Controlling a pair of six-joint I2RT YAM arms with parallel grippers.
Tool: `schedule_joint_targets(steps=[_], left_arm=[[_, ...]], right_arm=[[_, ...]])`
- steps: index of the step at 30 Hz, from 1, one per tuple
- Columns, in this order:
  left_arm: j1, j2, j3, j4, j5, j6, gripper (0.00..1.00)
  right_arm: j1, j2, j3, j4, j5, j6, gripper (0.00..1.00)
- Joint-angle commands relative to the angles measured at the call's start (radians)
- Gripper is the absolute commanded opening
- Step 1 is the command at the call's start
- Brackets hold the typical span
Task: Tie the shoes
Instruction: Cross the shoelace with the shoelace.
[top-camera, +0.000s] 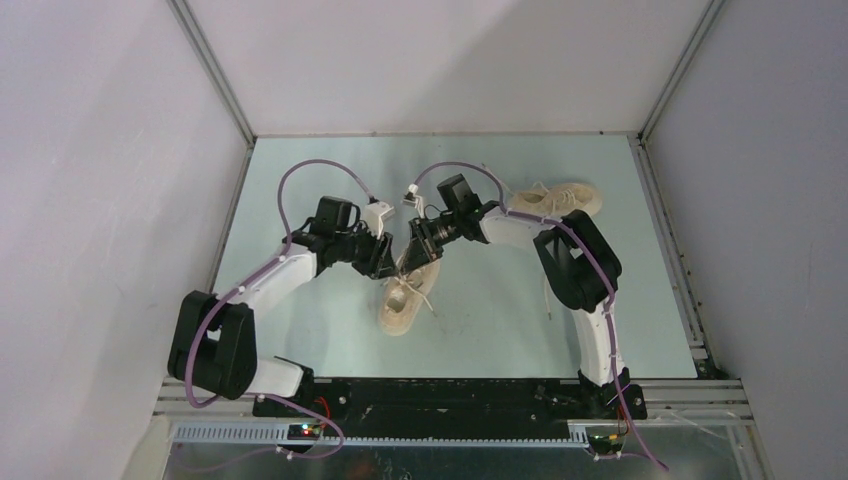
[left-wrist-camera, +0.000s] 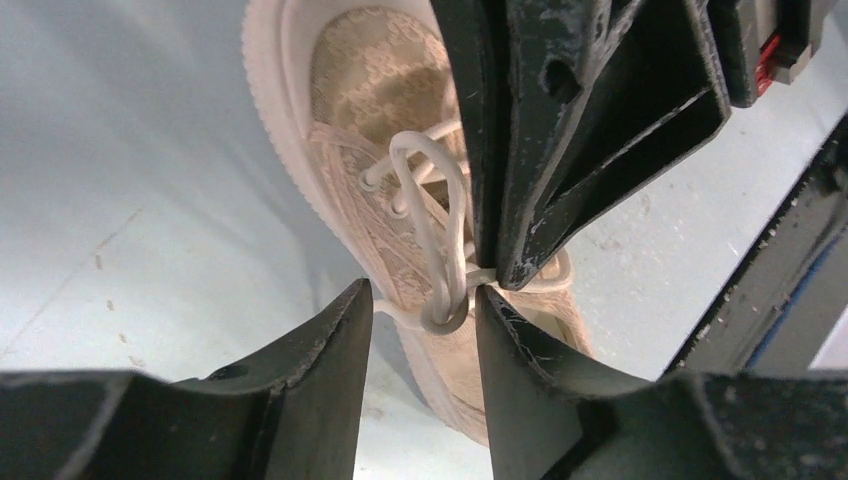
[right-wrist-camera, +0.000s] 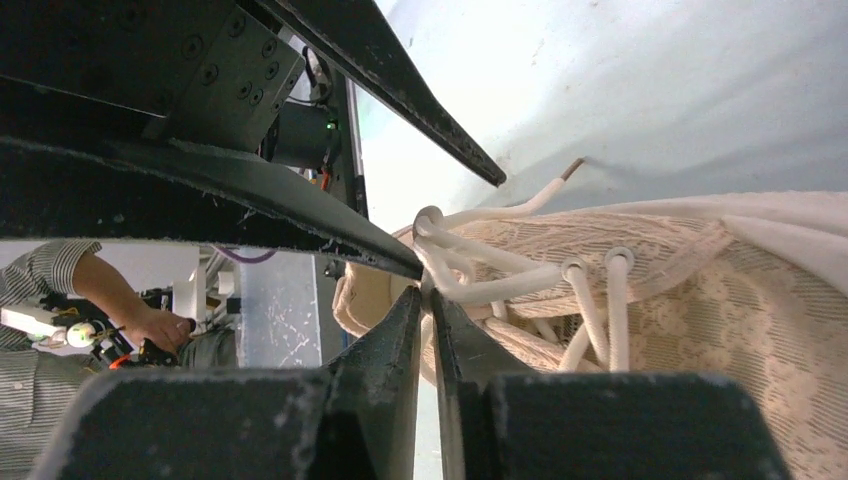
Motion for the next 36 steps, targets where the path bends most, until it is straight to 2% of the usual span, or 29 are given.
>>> schedule_joint_targets(steps=[1, 8, 13, 19, 24, 27, 30, 36], left_arm=[[0.004, -0.038, 0.028, -0.06, 0.08, 0.031, 0.49], [0.011, -0.052, 0.02, -0.112, 0.092, 0.061, 0.51], [0.05, -0.05, 0.043, -0.139, 0.159, 0.058, 0.53], [0.127, -0.009, 0.13, -0.238, 0.171, 0.031, 0.55], [0.173, -0.017, 0.108, -0.172, 0.169, -0.075, 0.58], [0.184, 0.011, 0.111, -0.147, 0.136, -0.162, 0.58], [0.189, 0.035, 0.135, -0.164, 0.112, -0.175, 0.58], [0.217, 0.028, 0.123, -0.143, 0.09, -0.192, 0.58]], right_arm=[[0.028, -0.044, -0.002, 0.049, -0.036, 0.033, 0.13], [0.02, -0.045, -0.003, 0.061, -0.023, 0.055, 0.15], [-0.013, -0.055, -0.003, 0.054, -0.031, 0.045, 0.28], [-0.075, -0.03, 0.016, 0.025, 0.019, -0.005, 0.31], [-0.077, 0.029, 0.109, -0.107, 0.12, -0.129, 0.28], [-0.061, 0.062, 0.173, -0.186, 0.17, -0.217, 0.21], [-0.032, 0.077, 0.199, -0.229, 0.188, -0.288, 0.16], [0.012, 0.059, 0.198, -0.262, 0.213, -0.379, 0.14]])
